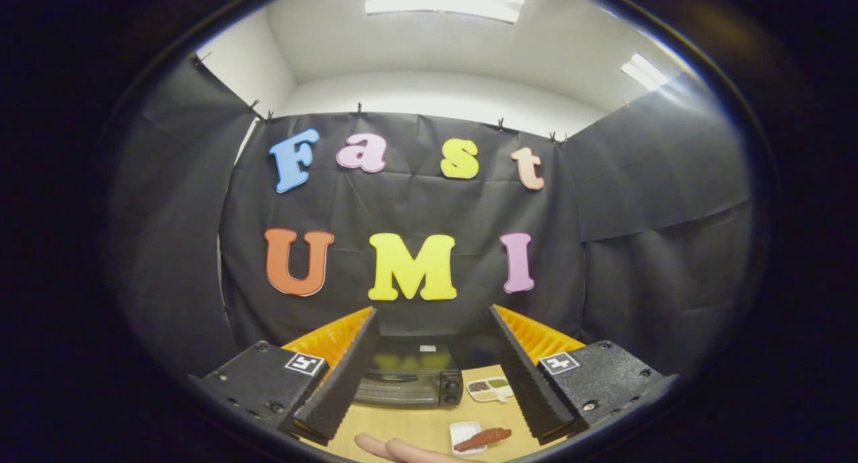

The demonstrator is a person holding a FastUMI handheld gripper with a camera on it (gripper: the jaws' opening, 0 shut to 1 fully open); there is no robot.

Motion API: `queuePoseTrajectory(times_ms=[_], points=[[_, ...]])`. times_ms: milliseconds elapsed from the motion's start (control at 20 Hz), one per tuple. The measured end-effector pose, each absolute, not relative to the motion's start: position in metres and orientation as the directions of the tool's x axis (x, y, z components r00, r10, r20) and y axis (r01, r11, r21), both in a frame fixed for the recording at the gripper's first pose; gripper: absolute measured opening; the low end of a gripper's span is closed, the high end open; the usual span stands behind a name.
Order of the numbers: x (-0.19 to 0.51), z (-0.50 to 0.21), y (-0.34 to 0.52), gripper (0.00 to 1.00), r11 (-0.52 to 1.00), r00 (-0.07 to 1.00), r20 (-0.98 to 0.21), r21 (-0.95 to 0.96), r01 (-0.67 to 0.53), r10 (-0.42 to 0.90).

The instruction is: Open the toaster oven, put the food inside, and close the toaster oven door.

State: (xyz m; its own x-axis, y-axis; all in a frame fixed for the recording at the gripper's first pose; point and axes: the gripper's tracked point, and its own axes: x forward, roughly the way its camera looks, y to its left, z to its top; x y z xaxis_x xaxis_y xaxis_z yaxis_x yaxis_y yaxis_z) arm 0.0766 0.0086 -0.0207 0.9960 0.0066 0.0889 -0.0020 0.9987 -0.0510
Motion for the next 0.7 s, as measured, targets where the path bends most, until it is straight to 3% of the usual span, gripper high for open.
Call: queuePoseTrajectory(times_ms=[350, 700], points=[[0.177, -0.082, 0.045, 1.00, 0.989, 0.999, 0.030, -0.142, -0.033, 0.037], [0.293, -0.222, 0.068, 1.00, 0.990, 0.956, -0.294, -0.133, -0.057, 0.015]])
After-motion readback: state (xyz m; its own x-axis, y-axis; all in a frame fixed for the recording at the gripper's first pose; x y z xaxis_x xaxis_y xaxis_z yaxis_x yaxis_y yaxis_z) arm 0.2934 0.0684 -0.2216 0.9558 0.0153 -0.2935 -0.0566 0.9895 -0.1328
